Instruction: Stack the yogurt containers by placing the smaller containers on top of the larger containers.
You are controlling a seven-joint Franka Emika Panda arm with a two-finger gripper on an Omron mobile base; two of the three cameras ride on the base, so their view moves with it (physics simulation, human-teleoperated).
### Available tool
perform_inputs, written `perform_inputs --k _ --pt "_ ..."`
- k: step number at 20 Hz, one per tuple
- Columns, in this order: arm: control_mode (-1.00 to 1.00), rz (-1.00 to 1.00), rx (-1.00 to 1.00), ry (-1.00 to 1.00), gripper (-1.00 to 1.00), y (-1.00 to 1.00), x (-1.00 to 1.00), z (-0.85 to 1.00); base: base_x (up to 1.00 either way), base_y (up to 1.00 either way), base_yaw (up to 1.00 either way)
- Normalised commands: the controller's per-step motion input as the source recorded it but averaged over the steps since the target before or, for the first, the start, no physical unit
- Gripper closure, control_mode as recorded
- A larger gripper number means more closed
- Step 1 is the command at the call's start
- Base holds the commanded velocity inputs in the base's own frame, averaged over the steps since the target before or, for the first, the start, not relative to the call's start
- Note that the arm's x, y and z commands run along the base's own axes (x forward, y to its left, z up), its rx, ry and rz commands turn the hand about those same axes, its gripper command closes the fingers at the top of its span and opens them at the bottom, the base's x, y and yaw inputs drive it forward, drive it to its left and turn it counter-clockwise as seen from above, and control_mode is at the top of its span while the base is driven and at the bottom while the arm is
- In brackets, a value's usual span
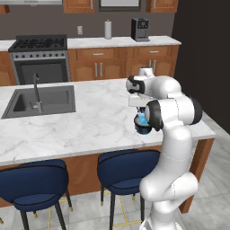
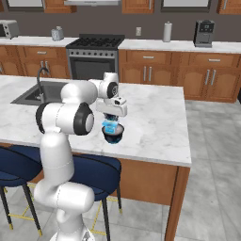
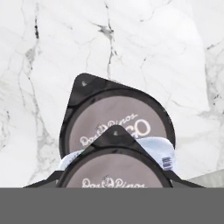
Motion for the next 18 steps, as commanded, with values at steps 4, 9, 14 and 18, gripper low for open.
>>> perform_inputs --k 4,9,14,18 --pt "-1.0 0.0 0.0 0.0 1.0 0.0 0.0 -0.02 0.0 0.0 0.0" --pt "-1.0 0.0 0.0 0.0 1.0 0.0 0.0 0.0 0.0 0.0 0.0" --pt "-1.0 0.0 0.0 0.0 1.0 0.0 -0.01 0.0 0.0 0.0 0.0" --pt "-1.0 0.0 0.0 0.0 -1.0 0.0 -0.11 0.0 0.0 0.0 0.0"
